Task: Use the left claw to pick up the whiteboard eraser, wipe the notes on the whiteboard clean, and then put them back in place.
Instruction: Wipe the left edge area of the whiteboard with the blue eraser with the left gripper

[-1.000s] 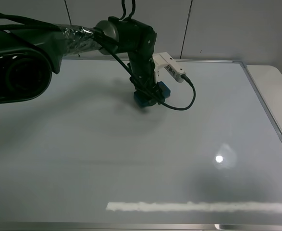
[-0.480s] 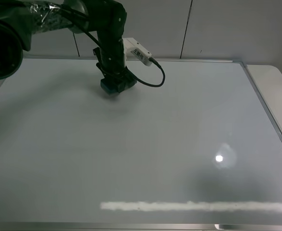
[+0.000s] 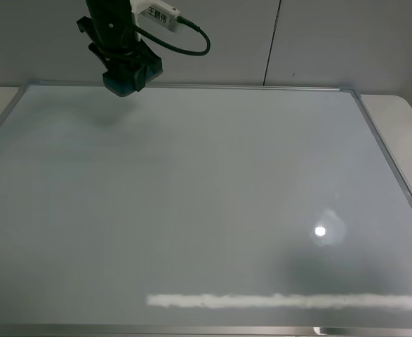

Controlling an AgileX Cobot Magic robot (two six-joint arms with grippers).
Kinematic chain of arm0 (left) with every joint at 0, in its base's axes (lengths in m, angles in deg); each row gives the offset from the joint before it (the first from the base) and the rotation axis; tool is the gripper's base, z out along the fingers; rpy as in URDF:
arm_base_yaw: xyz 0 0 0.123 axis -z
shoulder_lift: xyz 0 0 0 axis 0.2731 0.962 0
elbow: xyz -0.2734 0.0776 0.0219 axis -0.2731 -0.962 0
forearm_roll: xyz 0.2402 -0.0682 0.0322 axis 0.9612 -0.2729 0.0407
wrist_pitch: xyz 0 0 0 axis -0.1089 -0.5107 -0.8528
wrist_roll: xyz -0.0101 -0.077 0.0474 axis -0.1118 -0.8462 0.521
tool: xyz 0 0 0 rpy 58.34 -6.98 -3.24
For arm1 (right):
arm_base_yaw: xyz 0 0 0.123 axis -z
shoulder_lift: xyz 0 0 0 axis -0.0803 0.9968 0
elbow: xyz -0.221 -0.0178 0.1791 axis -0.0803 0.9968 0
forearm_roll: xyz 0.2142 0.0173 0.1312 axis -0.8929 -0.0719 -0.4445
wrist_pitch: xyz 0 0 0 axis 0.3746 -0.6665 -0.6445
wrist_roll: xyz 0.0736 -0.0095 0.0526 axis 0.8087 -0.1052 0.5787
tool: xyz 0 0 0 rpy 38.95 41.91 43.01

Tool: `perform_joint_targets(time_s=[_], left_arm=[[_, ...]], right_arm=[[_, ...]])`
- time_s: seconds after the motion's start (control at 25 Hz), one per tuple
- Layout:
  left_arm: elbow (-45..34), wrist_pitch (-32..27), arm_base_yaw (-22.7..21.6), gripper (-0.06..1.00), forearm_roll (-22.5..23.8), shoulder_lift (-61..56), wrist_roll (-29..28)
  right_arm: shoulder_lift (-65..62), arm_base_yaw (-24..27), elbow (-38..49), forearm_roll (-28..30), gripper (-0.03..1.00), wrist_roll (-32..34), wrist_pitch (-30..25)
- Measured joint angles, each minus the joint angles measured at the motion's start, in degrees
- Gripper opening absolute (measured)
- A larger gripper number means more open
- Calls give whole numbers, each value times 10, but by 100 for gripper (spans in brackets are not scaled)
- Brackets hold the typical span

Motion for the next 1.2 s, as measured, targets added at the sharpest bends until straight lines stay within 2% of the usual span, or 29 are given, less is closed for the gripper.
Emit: perform_joint_targets(time_s=[0.2, 0.52, 0.72, 0.92, 1.2], left_arm=[[-82, 0, -27, 55, -2, -78, -14], [-294, 13, -75, 55, -7, -212, -45], [-424, 93, -111, 55, -28, -287, -80], [-514, 171, -123, 55, -55, -300, -102], [-648, 341, -133, 55, -63, -301, -109]], right_arm=[[0, 0, 0, 0, 99, 0, 0], [0, 0, 0, 0, 99, 0, 0], [0, 0, 0, 0, 99, 0, 0], [0, 0, 0, 0, 99, 0, 0], [0, 0, 0, 0, 99, 0, 0]])
